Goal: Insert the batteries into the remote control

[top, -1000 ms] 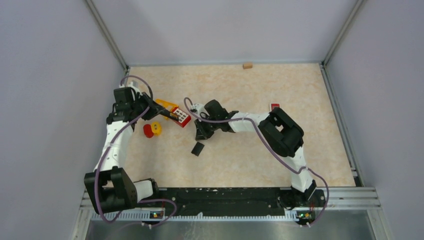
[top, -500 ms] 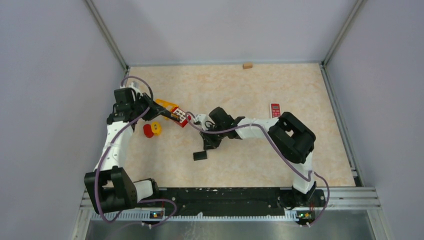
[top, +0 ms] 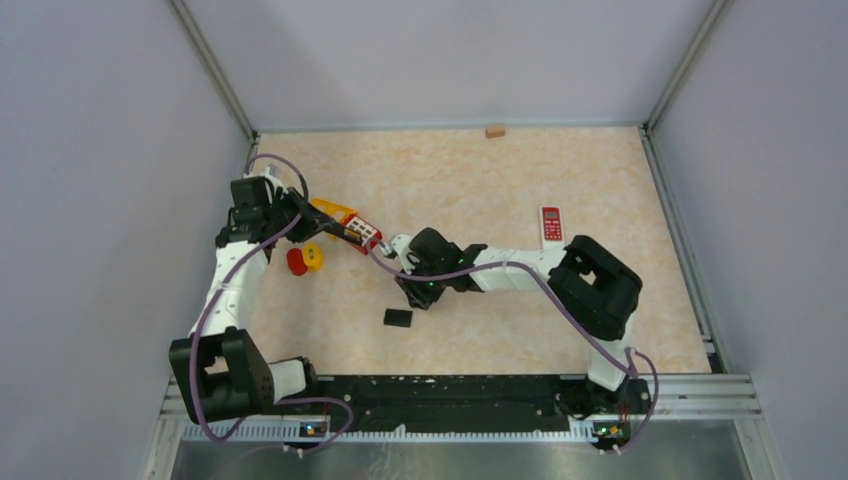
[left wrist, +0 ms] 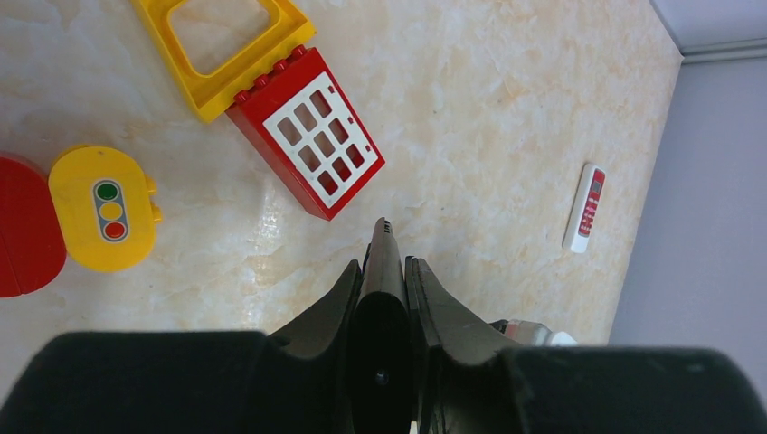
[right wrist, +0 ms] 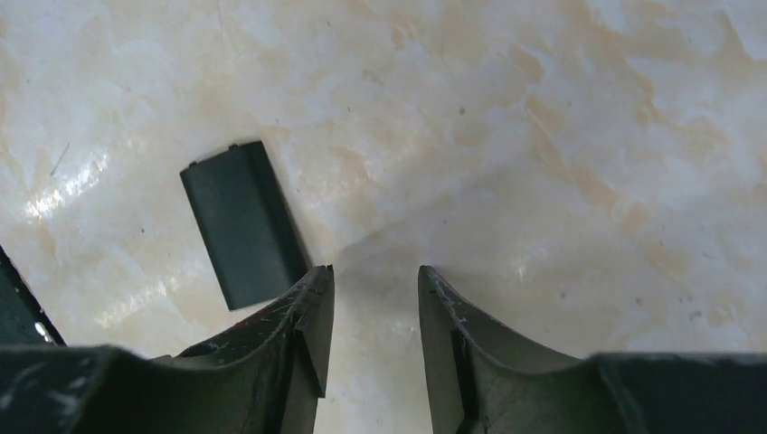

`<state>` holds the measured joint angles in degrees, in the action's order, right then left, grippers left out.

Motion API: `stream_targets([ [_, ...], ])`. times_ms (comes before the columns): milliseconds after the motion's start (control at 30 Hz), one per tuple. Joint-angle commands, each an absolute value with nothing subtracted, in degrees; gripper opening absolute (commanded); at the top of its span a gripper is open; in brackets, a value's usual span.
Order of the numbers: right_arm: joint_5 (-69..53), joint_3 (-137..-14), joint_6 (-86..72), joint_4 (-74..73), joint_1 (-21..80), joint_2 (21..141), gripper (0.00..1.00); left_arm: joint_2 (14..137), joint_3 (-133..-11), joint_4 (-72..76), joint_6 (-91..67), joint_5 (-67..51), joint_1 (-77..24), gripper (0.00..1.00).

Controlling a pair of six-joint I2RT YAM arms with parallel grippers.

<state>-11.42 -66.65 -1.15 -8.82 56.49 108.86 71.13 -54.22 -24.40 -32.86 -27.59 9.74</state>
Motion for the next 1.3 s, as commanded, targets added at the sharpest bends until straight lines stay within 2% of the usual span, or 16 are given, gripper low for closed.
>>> stream_targets([
  [0,-9.7,-65.0,-1.6,-8.9,56.8,102.8,0.43,70.0,-54.4,-22.0,-32.5,-27.8,10.2,0.0],
  [67,-11.1,-64.4,-0.5,-8.4,57.6,102.0,0.47,69.9,-54.3,-22.1,-32.5,-27.7,10.3,0.0],
  [167,-11.9,-63.6,2.6,-7.8,59.4,101.8,0.63,69.9,-54.2,-22.1,-32.5,-27.7,10.4,0.0],
  [267,-11.0,-63.6,3.7,-6.9,61.0,102.4,0.73,69.8,-54.1,-22.1,-32.5,-27.9,10.5,0.0],
  [467,-7.8,-64.9,7.1,-7.3,63.4,105.0,0.75,69.8,-54.2,-22.2,-32.5,-27.9,10.5,0.0],
  [900,-6.6,-67.7,11.1,-11.5,65.0,109.2,0.59,70.1,-54.4,-22.3,-32.4,-28.0,10.7,0.0],
  [1033,-5.5,-68.8,10.9,-12.3,65.0,110.0,0.46,70.1,-54.7,-22.5,-32.1,-27.8,10.7,0.0],
  [1133,-3.2,-69.9,9.5,-13.5,65.0,110.4,0.31,70.1,-54.8,-22.7,-32.1,-27.7,10.8,0.0],
  [1267,1.9,-69.7,7.4,-12.8,65.0,109.4,0.24,70.2,-54.0,-22.7,-32.7,-27.4,10.7,0.0],
])
